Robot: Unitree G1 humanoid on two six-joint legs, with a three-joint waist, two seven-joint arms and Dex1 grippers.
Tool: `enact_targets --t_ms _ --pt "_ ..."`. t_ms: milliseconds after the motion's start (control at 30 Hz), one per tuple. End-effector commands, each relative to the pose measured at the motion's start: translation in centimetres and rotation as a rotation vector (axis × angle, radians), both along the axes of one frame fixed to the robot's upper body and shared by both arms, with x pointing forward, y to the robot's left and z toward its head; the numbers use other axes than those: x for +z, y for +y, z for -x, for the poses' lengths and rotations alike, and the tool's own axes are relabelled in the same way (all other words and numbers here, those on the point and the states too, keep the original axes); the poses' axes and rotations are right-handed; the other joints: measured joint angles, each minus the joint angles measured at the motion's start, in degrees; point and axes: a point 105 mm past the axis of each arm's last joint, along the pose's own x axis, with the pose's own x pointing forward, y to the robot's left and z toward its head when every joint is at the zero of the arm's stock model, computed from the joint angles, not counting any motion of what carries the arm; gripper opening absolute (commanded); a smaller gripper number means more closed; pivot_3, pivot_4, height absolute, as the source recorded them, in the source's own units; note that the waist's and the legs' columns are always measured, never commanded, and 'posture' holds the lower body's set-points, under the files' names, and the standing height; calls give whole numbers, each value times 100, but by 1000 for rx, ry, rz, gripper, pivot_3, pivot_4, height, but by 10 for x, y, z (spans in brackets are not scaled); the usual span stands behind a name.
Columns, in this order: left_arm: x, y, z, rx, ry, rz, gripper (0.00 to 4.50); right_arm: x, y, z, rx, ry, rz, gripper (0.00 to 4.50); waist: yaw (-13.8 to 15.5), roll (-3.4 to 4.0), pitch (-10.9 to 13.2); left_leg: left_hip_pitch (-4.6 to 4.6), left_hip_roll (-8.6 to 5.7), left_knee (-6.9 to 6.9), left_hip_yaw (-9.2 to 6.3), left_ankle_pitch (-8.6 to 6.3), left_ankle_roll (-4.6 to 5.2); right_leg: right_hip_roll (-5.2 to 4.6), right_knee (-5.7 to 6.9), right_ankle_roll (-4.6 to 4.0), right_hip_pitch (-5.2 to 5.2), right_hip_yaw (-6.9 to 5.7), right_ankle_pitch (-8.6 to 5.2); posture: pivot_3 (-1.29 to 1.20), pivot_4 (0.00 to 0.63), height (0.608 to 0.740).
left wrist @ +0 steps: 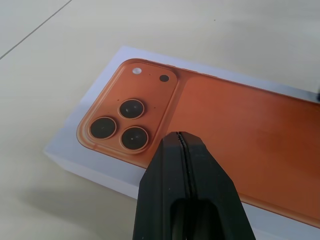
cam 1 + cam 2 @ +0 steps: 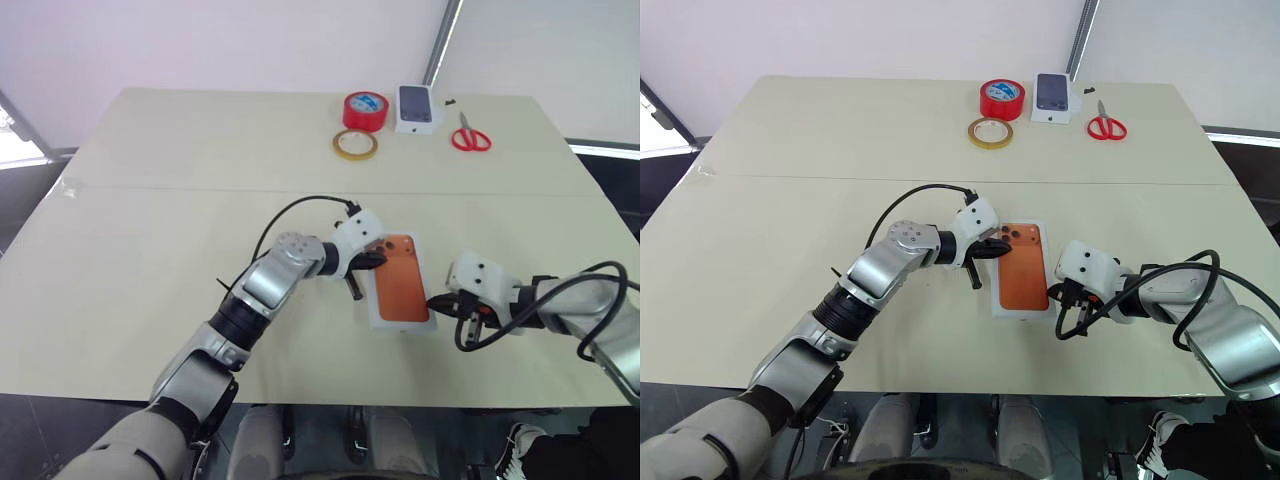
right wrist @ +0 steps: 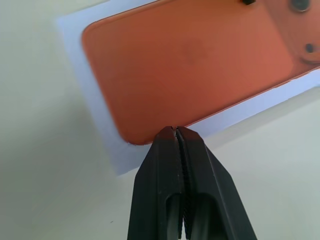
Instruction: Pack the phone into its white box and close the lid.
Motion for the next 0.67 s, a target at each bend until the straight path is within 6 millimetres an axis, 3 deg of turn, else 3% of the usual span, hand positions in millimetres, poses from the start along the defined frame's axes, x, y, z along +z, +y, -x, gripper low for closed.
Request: enact_targets --t_ms 33,133,233,300,533,667 --pt "22 20 -15 100 -58 98 0 33 -4 -25 -53 -193 -49 77 -14 0 0 0 0 0 1 0 0 0 1 0 -2 1 0 0 150 740" --pt "42 45 -27 199 -101 171 0 51 -11 -44 -113 -292 -113 77 -4 1 1 -2 -1 -1 3 0 0 6 10 1 -10 1 1 0 150 740" --pt "60 110 -34 367 -157 216 0 63 -22 -66 -170 -320 -195 77 -39 1 1 -2 0 -2 5 0 0 9 11 3 -11 1 3 0 150 740" --pt "64 140 -31 443 -173 226 0 68 -27 -75 -188 -336 -252 77 -45 1 2 1 2 -5 6 1 -1 9 13 10 -10 1 6 0 150 740" --pt "55 223 -7 678 -161 221 0 67 -33 -89 -187 -313 -336 77 5 2 2 -2 2 -2 9 1 -1 -6 11 10 -5 -1 6 0 150 740" --pt "46 247 7 759 -148 217 0 60 -26 -88 -145 -277 -354 77 -3 2 2 -2 4 -2 12 1 -2 -8 9 3 -4 0 2 0 150 740"
